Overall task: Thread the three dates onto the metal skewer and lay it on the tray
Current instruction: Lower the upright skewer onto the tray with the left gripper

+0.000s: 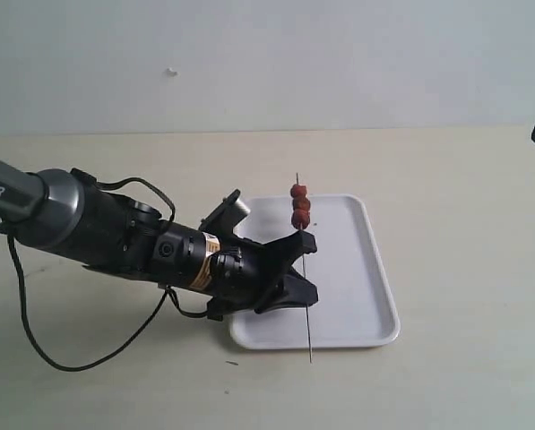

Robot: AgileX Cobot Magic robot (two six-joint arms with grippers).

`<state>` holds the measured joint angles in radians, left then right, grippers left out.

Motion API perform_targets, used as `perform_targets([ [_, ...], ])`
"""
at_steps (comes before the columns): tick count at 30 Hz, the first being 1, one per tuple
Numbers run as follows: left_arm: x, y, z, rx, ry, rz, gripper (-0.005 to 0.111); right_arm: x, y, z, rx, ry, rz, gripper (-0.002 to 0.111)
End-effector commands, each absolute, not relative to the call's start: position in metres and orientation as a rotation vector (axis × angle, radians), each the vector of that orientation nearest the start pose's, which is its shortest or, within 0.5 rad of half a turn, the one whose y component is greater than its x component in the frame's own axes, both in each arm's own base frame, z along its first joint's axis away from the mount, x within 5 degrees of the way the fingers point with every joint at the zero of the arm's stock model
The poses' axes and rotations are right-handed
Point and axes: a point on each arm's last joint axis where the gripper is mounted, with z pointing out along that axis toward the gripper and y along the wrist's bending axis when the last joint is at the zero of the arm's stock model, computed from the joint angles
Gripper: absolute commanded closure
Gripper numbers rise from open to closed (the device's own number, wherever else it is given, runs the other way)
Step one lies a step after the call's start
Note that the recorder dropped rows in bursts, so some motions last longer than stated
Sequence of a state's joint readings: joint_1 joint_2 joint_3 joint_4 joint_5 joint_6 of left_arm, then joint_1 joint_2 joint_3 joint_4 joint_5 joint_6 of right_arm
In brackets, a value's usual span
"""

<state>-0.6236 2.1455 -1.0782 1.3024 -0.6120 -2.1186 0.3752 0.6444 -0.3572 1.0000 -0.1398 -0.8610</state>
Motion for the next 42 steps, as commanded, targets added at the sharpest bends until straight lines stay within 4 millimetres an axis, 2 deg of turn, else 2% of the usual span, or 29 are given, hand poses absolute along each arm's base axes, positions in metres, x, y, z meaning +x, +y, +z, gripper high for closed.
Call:
perform_targets([
  [1, 0.296, -0.271, 0.091, -0.016, 2.658, -1.315, 0.107, 0.131, 0.042, 0.283, -0.141, 1.702, 0.282, 0.108],
  [6, 0.299, -0.268, 0.091, -0.008, 2.653, -1.307, 0.103, 0.131, 0.042, 0.283, -0.143, 1.704, 0.284, 0.108],
  [8, 0.301, -0.265, 0.091, -0.006, 2.652, -1.3, 0.095, 0.131, 0.042, 0.283, -0.144, 1.703, 0.282, 0.108],
  [13, 0.3, -0.262, 0.09, 0.06, 2.662, -1.301, 0.069, 0.131, 0.042, 0.283, -0.144, 1.703, 0.282, 0.108],
  [16, 0.3, -0.262, 0.09, 0.06, 2.662, -1.301, 0.061, 0.131, 0.042, 0.283, -0.144, 1.703, 0.282, 0.108],
  [21, 0.305, -0.257, 0.092, 0.038, 2.652, -1.297, 0.061, 0.131, 0.042, 0.283, -0.146, 1.704, 0.283, 0.108],
  [37, 0.306, -0.257, 0.093, 0.048, 2.627, -1.3, 0.061, 0.131, 0.042, 0.283, -0.152, 1.703, 0.277, 0.108],
  [42, 0.308, -0.258, 0.099, 0.079, 2.583, -1.303, 0.061, 0.13, 0.042, 0.283, -0.153, 1.705, 0.279, 0.108],
])
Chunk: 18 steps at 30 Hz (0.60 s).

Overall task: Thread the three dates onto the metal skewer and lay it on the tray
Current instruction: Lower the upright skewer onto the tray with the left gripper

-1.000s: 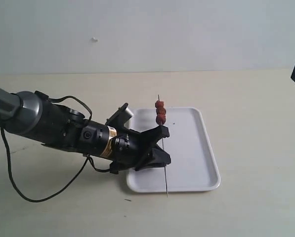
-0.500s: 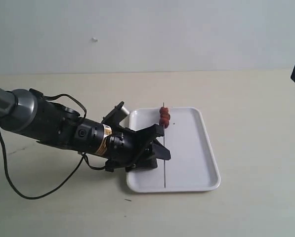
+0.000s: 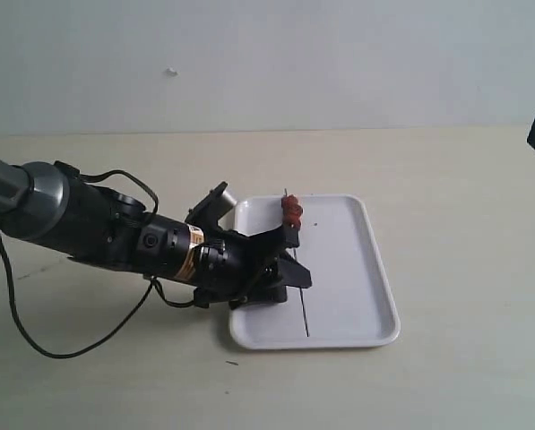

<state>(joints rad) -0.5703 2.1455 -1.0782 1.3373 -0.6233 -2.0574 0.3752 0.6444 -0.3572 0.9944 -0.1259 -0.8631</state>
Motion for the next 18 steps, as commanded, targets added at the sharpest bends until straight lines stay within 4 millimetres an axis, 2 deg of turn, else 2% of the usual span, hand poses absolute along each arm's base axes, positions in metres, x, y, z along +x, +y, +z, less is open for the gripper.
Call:
perform_targets([
  [1, 0.308, -0.258, 0.102, 0.08, 2.574, -1.308, 0.061, 0.13, 0.042, 0.283, -0.153, 1.705, 0.279, 0.108],
  [5, 0.309, -0.258, 0.112, 0.103, 2.545, -1.313, 0.061, 0.13, 0.042, 0.283, -0.153, 1.705, 0.279, 0.108],
  [8, 0.308, -0.258, 0.118, 0.188, 2.51, -1.294, 0.061, 0.13, 0.042, 0.282, -0.165, 1.705, 0.275, 0.108],
  [13, 0.306, -0.257, 0.118, 0.254, 2.526, -1.252, 0.061, 0.13, 0.043, 0.282, -0.183, 1.703, 0.265, 0.108],
  [18, 0.304, -0.256, 0.116, 0.177, 2.599, -1.267, 0.061, 0.13, 0.043, 0.282, -0.183, 1.703, 0.265, 0.108],
])
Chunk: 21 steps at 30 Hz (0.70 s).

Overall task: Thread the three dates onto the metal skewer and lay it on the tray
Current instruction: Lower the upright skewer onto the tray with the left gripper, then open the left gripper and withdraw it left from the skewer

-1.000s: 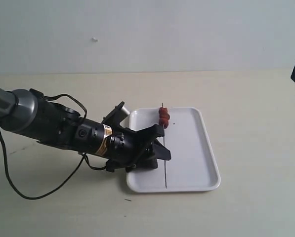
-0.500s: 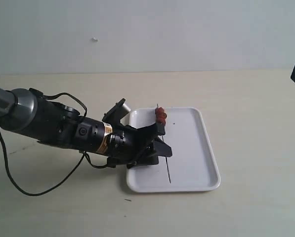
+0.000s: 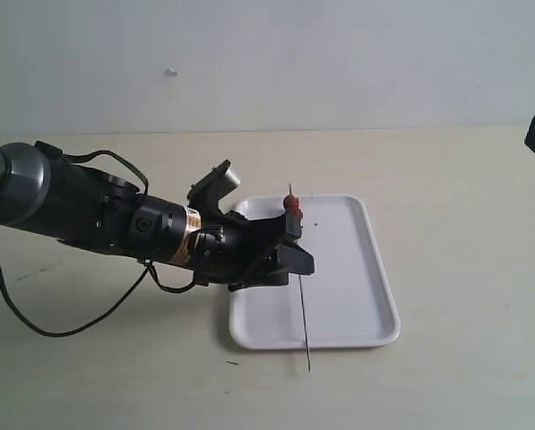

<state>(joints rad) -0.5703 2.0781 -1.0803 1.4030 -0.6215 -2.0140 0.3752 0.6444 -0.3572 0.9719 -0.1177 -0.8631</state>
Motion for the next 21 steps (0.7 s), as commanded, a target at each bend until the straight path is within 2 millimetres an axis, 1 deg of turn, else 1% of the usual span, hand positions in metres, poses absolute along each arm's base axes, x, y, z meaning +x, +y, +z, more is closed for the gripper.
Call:
perform_targets([
  [1, 0.304, -0.255, 0.116, 0.173, 2.597, -1.268, 0.061, 0.13, 0.043, 0.282, -0.183, 1.703, 0.265, 0.108],
  [3, 0.308, -0.253, 0.12, 0.191, 2.558, -1.263, 0.061, 0.13, 0.043, 0.282, -0.183, 1.703, 0.265, 0.108],
  [7, 0.315, -0.244, 0.137, 0.342, 2.436, -1.216, 0.063, 0.13, 0.043, 0.282, -0.206, 1.699, 0.244, 0.108],
  [8, 0.316, -0.242, 0.141, 0.358, 2.417, -1.208, 0.067, 0.13, 0.043, 0.282, -0.206, 1.699, 0.244, 0.108],
  [9, 0.317, -0.239, 0.147, 0.373, 2.393, -1.196, 0.073, 0.13, 0.043, 0.282, -0.206, 1.699, 0.244, 0.108],
  [12, 0.314, -0.229, 0.162, 0.39, 2.341, -1.162, 0.103, 0.13, 0.043, 0.282, -0.206, 1.699, 0.244, 0.108],
  [13, 0.313, -0.223, 0.166, 0.399, 2.316, -1.137, 0.106, 0.13, 0.043, 0.282, -0.206, 1.699, 0.244, 0.108],
  [16, 0.303, -0.204, 0.177, 0.411, 2.224, -1.036, 0.107, 0.13, 0.043, 0.282, -0.206, 1.699, 0.244, 0.108],
  [18, 0.292, -0.189, 0.182, 0.398, 2.16, -0.961, 0.107, 0.13, 0.042, 0.283, -0.201, 1.695, 0.239, 0.108],
  [21, 0.272, -0.163, 0.196, 0.345, 2.036, -0.841, 0.107, 0.131, 0.041, 0.284, -0.189, 1.685, 0.228, 0.108],
])
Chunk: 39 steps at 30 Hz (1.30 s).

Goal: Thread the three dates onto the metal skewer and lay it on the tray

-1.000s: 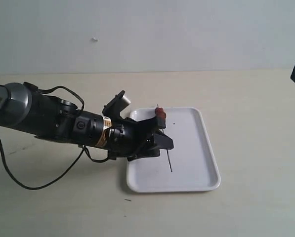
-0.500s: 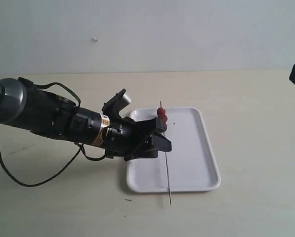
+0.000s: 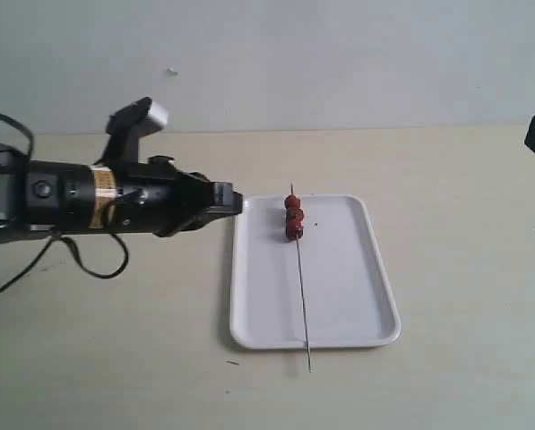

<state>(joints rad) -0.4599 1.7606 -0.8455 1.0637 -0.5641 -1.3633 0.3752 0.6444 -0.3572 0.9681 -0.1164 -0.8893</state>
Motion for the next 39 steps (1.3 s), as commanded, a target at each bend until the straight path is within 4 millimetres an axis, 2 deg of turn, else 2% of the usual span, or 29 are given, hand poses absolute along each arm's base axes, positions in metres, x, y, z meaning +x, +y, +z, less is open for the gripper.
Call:
perform_targets([
  [1, 0.264, -0.154, 0.2, 0.334, 1.997, -0.787, 0.107, 0.131, 0.04, 0.284, -0.182, 1.681, 0.225, 0.108],
  [4, 0.239, -0.131, 0.212, 0.32, 1.897, -0.635, 0.107, 0.131, 0.04, 0.285, -0.162, 1.676, 0.227, 0.108],
  [8, 0.201, -0.107, 0.227, 0.361, 1.785, -0.521, 0.107, 0.131, 0.04, 0.285, -0.146, 1.678, 0.241, 0.108],
  [13, 0.158, -0.086, 0.243, 0.412, 1.623, -0.462, 0.107, 0.131, 0.04, 0.285, -0.146, 1.678, 0.241, 0.108],
  [18, 0.126, -0.068, 0.255, 0.338, 1.472, -0.49, 0.107, 0.131, 0.04, 0.285, -0.146, 1.678, 0.241, 0.108],
  [23, 0.107, -0.058, 0.252, 0.335, 1.449, -0.472, 0.107, 0.131, 0.04, 0.285, -0.146, 1.678, 0.241, 0.108],
  [30, 0.099, -0.053, 0.25, 0.349, 1.474, -0.431, 0.107, 0.131, 0.04, 0.285, -0.142, 1.678, 0.244, 0.108],
  [33, 0.095, -0.045, 0.247, 0.292, 1.461, -0.413, 0.107, 0.131, 0.04, 0.285, -0.142, 1.678, 0.244, 0.108],
  [39, 0.085, -0.025, 0.227, 0.127, 1.456, -0.32, 0.107, 0.131, 0.04, 0.285, -0.142, 1.678, 0.244, 0.108],
])
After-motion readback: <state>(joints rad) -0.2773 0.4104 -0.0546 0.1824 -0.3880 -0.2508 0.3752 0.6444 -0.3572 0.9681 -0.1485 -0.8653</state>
